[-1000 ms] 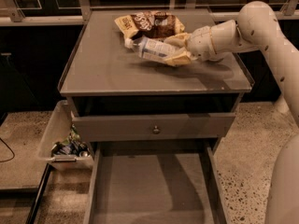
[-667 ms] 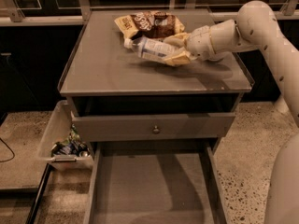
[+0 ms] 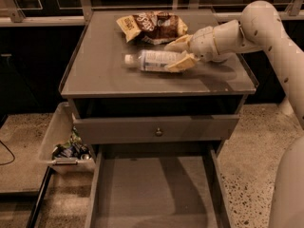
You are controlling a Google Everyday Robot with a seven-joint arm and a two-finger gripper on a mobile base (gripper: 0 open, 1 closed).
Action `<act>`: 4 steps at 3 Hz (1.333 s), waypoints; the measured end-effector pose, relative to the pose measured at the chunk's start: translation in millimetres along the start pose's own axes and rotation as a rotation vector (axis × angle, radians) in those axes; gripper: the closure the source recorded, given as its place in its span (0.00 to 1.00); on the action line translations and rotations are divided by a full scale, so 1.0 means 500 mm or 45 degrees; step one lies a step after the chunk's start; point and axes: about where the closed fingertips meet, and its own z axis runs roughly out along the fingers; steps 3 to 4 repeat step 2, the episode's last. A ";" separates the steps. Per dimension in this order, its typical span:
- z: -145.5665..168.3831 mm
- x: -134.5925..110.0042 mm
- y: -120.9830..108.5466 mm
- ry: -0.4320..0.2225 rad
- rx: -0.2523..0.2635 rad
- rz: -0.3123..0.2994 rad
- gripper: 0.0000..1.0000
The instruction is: Pick blue plastic bottle from middle drawer and place on counter
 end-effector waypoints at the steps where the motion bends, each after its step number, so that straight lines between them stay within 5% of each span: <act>1: 0.000 0.000 0.000 0.000 0.000 0.000 0.05; 4: 0.000 0.000 0.000 0.000 0.000 0.000 0.00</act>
Offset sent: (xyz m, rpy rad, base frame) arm 0.0000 0.0000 0.0000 0.0000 0.0000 0.0000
